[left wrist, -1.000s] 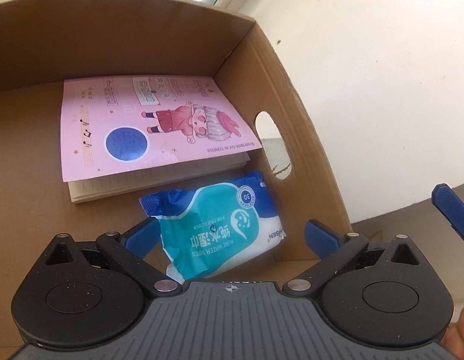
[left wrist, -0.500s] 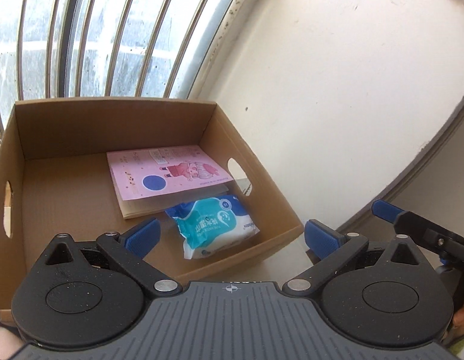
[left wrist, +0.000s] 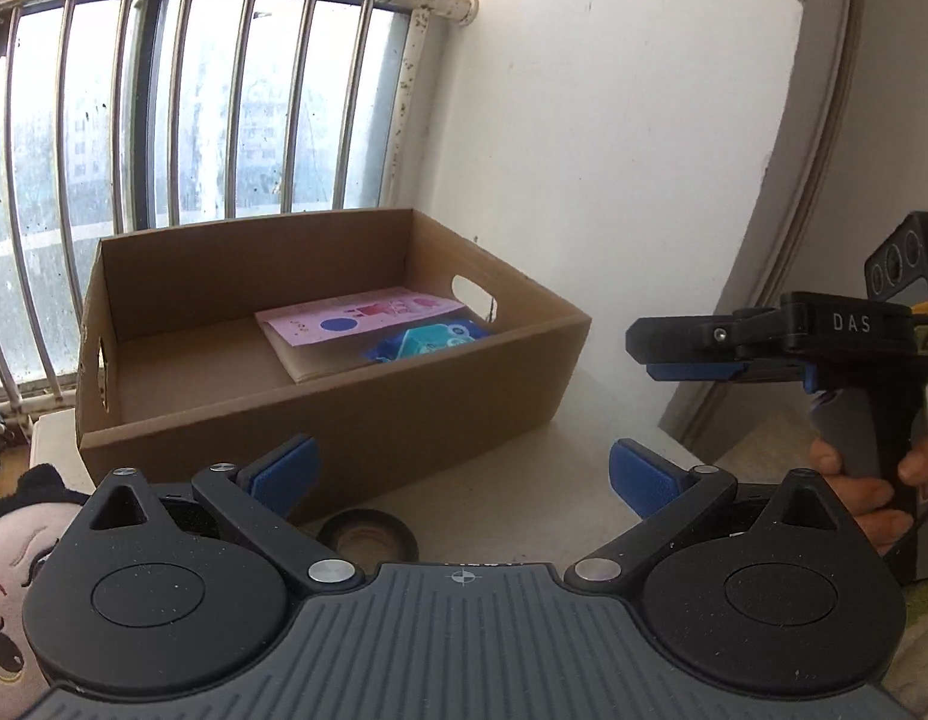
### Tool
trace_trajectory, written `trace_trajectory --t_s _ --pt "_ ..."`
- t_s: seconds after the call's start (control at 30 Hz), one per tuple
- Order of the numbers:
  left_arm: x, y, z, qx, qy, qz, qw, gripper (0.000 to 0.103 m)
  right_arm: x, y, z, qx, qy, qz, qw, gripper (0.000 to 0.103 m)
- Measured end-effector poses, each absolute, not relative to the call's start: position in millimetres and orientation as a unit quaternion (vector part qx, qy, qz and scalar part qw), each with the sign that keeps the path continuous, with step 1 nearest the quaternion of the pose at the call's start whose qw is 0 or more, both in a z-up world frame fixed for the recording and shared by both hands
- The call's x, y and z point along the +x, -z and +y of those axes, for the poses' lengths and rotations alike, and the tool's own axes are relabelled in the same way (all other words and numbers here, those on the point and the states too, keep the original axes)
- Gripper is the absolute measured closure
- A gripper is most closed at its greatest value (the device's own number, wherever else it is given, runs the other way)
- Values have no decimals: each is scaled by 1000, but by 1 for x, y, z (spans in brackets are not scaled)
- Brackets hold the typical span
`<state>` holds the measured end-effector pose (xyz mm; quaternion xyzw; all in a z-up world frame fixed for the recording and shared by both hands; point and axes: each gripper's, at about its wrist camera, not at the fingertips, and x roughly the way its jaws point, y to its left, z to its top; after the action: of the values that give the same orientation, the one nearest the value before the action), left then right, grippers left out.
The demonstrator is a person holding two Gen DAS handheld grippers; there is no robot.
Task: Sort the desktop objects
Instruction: 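Withdraw both tools from the box toward the black tape roll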
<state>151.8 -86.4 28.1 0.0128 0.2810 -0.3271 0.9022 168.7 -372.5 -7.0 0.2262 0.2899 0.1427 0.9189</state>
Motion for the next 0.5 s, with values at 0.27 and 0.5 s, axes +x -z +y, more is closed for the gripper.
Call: trace_trajectory --t_s 0.27,0.5 --pt "143 22 -109 84 305 286 905 0 195 44 -339 173 -135 335 916 17" --pt "148 46 -120 139 270 277 912 1 225 66 -309 106 -142 371 911 34"
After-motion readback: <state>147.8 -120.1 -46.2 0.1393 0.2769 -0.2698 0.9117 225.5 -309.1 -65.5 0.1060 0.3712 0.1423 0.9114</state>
